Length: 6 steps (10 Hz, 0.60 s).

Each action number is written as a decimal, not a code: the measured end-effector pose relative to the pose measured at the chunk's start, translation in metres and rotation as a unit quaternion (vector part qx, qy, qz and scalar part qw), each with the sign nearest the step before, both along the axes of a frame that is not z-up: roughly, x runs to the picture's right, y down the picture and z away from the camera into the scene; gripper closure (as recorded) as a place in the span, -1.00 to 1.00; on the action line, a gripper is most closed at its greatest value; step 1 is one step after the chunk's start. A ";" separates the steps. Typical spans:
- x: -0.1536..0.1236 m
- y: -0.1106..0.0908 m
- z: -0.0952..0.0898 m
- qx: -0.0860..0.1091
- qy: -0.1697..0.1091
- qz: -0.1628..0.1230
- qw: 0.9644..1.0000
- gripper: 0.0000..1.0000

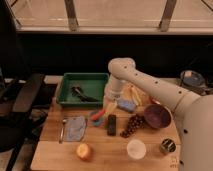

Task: Place pepper in plastic cup

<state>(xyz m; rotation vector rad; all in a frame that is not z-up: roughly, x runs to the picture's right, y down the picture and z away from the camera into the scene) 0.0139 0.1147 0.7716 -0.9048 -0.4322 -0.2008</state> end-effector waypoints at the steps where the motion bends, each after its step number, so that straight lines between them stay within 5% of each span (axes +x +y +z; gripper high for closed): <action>1: 0.001 0.001 0.002 -0.002 0.002 0.001 1.000 -0.59; 6: 0.005 0.000 0.001 -0.002 0.006 0.006 1.000 -0.60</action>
